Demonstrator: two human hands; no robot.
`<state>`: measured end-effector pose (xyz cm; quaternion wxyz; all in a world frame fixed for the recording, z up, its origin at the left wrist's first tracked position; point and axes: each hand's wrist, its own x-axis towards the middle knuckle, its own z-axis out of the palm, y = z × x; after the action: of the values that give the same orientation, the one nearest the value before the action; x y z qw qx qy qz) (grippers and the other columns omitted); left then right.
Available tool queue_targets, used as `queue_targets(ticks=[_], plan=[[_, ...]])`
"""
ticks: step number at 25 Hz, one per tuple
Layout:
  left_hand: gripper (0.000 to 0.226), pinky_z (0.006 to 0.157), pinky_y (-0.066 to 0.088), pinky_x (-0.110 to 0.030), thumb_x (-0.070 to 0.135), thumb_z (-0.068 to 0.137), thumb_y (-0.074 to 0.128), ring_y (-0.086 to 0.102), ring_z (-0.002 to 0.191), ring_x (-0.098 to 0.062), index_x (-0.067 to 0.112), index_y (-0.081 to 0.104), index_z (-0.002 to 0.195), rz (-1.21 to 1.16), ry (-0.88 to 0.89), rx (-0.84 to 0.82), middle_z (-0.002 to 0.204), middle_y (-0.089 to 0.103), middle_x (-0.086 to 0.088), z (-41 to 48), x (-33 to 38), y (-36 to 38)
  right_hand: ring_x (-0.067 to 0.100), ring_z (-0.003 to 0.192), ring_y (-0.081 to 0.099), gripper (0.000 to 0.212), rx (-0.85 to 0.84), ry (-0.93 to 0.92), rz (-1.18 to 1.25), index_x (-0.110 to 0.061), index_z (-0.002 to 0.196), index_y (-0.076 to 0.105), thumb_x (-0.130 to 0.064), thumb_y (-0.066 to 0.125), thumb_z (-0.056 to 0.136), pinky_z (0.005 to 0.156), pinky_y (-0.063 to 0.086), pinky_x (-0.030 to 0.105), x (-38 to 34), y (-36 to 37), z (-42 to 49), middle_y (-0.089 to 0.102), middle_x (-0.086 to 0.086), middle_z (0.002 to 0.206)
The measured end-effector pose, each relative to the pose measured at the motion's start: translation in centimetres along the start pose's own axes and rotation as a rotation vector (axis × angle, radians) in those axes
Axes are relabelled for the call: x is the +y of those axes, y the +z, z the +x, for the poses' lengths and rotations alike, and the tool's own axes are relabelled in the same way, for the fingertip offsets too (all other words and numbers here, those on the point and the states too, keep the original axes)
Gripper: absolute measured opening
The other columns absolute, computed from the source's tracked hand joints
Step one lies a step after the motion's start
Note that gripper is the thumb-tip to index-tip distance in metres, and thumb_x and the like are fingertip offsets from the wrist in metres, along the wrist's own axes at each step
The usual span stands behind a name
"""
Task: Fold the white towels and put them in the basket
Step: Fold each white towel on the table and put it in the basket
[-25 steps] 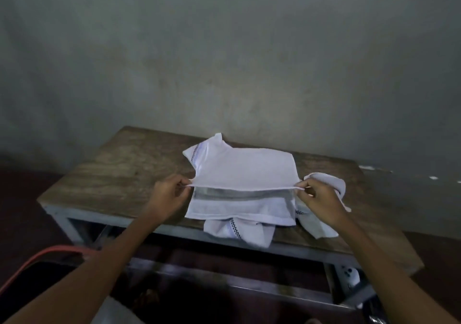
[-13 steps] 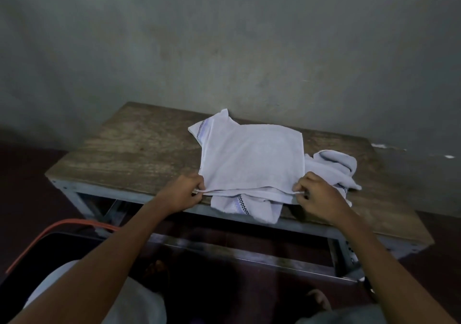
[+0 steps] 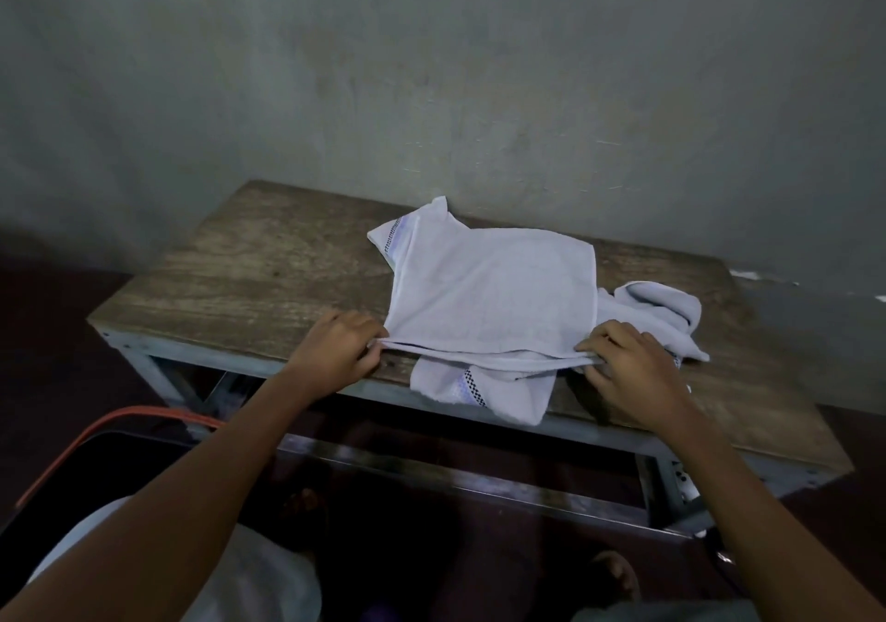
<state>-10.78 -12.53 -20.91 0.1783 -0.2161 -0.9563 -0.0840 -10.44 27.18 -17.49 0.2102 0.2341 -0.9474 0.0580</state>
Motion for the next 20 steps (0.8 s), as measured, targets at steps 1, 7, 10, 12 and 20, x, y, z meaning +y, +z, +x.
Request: queue_targets(ticks=[1,7,10,12,20], plan=[[0.021,0.071,0.035,-0.030,0.029,0.076,0.041,0.060,0.072,-0.024,0.019,0.059,0.081,-0.011,-0.011,0.021,0.074,0.062,0.000,0.2,0.1,-0.1,0.022,0.073,0.061,0.018,0.000,0.010,0.034,-0.017,0.086,0.071,-0.012,0.077,0.070,0.056,0.047,0.034,0.2,-0.2,0.1,0.064,0.000,0.083],[0.019,0.056,0.034,-0.029,0.025,0.075,0.035,0.051,0.059,-0.030,0.010,0.046,0.076,-0.096,-0.053,0.065,0.068,0.053,-0.009,0.7,1.1,-0.8,0.013,0.070,0.057,0.015,-0.134,0.117,0.310,-0.017,0.074,0.066,-0.004,0.073,0.075,0.063,0.050,0.032,0.4,-0.6,0.5,0.061,-0.005,0.077],[0.021,0.061,0.034,-0.028,0.028,0.087,0.037,0.048,0.067,-0.022,0.011,0.047,0.091,-0.230,-0.103,-0.011,0.082,0.051,-0.005,0.7,0.8,-0.9,0.005,0.064,0.051,0.030,-0.161,0.187,0.382,-0.023,0.065,0.054,-0.003,0.075,0.073,0.060,0.040,0.020,0.7,-1.4,0.9,0.051,-0.012,0.069],[0.029,0.062,0.041,-0.029,0.040,0.095,0.035,0.053,0.071,-0.022,0.014,0.046,0.101,-0.219,0.016,-0.036,0.091,0.055,-0.008,0.2,0.8,-0.9,0.006,0.061,0.048,0.027,-0.174,0.225,0.402,-0.018,0.064,0.054,-0.004,0.075,0.073,0.058,0.035,0.017,0.9,-1.9,0.9,0.049,-0.009,0.067],[0.016,0.062,0.040,-0.029,0.028,0.090,0.041,0.062,0.072,-0.031,0.016,0.050,0.096,-0.048,0.167,0.054,0.086,0.062,-0.016,5.7,-0.5,-12.1,0.007,0.052,0.045,0.021,-0.129,0.265,0.468,-0.017,0.071,0.055,-0.004,0.069,0.079,0.052,0.035,0.014,0.5,-9.8,6.2,0.057,0.000,0.062]])
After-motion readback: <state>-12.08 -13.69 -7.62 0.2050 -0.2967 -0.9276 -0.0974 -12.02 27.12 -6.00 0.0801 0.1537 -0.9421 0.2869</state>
